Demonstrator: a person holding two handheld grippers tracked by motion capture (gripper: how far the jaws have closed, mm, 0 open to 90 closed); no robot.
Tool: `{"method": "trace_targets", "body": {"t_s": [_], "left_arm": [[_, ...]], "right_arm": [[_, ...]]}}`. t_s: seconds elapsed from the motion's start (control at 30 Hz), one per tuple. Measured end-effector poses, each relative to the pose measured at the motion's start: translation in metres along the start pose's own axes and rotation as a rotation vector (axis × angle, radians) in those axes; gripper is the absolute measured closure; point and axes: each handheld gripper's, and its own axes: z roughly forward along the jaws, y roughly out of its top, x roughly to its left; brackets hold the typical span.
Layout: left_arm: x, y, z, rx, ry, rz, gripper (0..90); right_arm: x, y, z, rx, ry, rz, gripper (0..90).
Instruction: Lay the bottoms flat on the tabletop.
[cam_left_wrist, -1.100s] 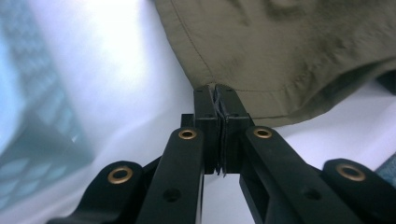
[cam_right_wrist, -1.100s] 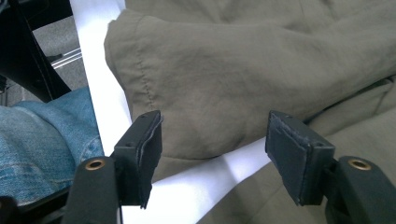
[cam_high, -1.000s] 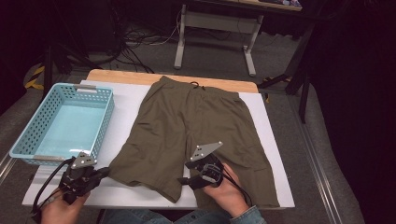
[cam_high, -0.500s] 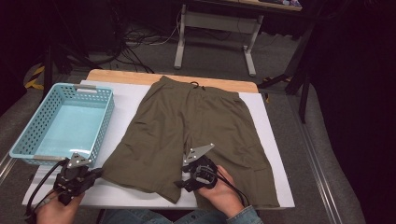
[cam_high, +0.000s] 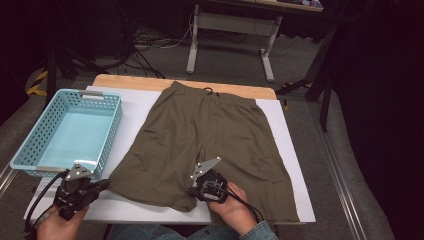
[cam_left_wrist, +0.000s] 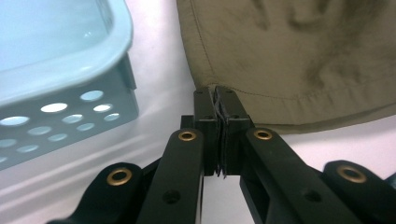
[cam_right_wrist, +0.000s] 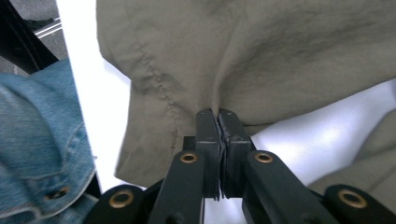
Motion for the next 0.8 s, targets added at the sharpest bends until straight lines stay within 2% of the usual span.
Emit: {"method": "trace_targets", "body": {"t_s": [0.1, 0.23, 0.3, 0.33, 0.37, 0.43, 0.53, 0.6, 0.63, 0.67, 0.8], "left_arm": [[-0.004, -0.002, -0.007, -0.009, -0.011, -0.001, 88.2], [-0.007, -0.004, -0.012, -0.001, -0.039, -0.009, 88.6], [-0.008, -0.004, -0.014, -0.003, -0.033, -0.002, 88.4], [-0.009, -0.004, -0.015, -0.005, -0.027, -0.002, 88.2], [-0.008, -0.004, -0.016, -0.016, -0.033, -0.007, 88.0], [-0.006, -0.002, -0.018, -0.042, -0.047, -0.017, 83.5], [-0.007, 0.004, -0.017, -0.076, -0.069, -0.004, 70.2], [-0.01, 0.01, -0.015, -0.095, -0.104, 0.024, 62.7], [-0.013, 0.015, -0.013, -0.105, -0.119, 0.041, 59.6], [-0.016, 0.019, -0.01, -0.11, -0.128, 0.053, 56.5], [-0.022, 0.035, 0.001, -0.134, -0.18, 0.086, 48.6]], "right_arm": [[0.001, -0.002, -0.015, -0.016, 0.009, 0.011, 89.6], [-0.002, -0.011, -0.031, -0.028, 0.068, 0.058, 89.5], [-0.001, -0.013, -0.029, -0.011, 0.097, 0.062, 88.5], [0.0, -0.014, -0.025, 0.025, 0.121, 0.047, 86.9], [0.0, -0.015, -0.023, 0.035, 0.125, 0.037, 85.1], [0.001, -0.014, -0.023, 0.026, 0.142, 0.022, 67.5], [-0.001, -0.014, -0.035, -0.045, 0.104, 0.031, 50.2], [-0.003, -0.015, -0.043, -0.095, 0.042, 0.043, 39.6], [-0.005, -0.017, -0.045, -0.108, 0.029, 0.046, 36.9], [-0.007, -0.019, -0.049, -0.13, 0.001, 0.049, 30.5], [-0.012, -0.025, -0.059, -0.184, -0.06, 0.067, 18.6]]}}
